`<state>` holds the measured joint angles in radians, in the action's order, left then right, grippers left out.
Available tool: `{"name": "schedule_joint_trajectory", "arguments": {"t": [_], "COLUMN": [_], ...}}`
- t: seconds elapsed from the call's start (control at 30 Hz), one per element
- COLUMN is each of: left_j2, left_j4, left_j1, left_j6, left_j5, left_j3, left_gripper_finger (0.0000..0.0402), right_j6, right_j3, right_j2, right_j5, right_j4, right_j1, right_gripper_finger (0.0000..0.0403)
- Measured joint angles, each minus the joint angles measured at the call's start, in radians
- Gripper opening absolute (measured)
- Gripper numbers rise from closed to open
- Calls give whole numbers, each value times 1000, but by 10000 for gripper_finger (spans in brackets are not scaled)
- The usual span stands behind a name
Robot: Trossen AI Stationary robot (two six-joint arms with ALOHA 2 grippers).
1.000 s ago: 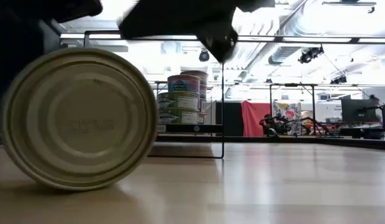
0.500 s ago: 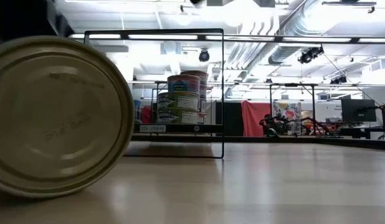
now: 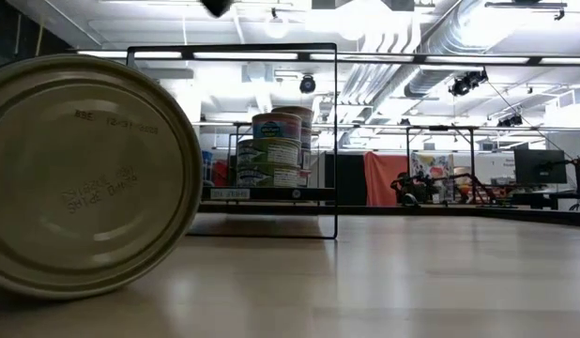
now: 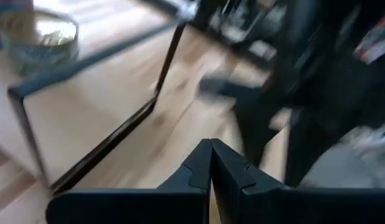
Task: Stack canned seafood by type on shelf
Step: Stack the blue pink tuna can on top of the other blue pink tuna cans on the shelf
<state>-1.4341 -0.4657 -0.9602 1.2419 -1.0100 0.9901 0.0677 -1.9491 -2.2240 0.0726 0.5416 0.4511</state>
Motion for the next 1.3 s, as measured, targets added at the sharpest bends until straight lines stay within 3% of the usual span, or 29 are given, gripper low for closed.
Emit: {"name": "schedule_joint_trajectory", "arguments": {"t": [0.1, 0.2, 0.4, 0.53, 0.63, 0.8, 1.0, 1.3], "left_j2": [23, 53, 89, 114, 145, 202, 266, 295], "left_j4": [102, 184, 285, 429, 539, 702, 700, 696], "left_j1": [-28, -47, -49, -46, -46, -46, -34, -34], "left_j6": [-57, -143, -248, -342, -459, -582, -594, -726], "left_j5": [-86, -150, -263, -395, -431, -380, -115, -102], "left_j3": [0, 0, 0, 0, 0, 0, 0, 0], "left_gripper_finger": [0, 0, 0, 0, 0, 0, 0, 0], "right_j6": [65, 145, 224, 229, 229, 226, 207, 201], "right_j3": [-52, -74, -68, -66, -66, -68, -66, -66], "right_j2": [-35, -47, -53, -77, -90, -102, -105, -109], "right_j5": [-1, -20, -45, -92, -90, -78, -48, -69], "right_j4": [47, 65, 87, 85, 79, 81, 97, 103], "right_j1": [0, 0, -7, -20, -25, -31, -34, -37], "right_gripper_finger": [271, 297, 303, 303, 303, 303, 303, 303]}}
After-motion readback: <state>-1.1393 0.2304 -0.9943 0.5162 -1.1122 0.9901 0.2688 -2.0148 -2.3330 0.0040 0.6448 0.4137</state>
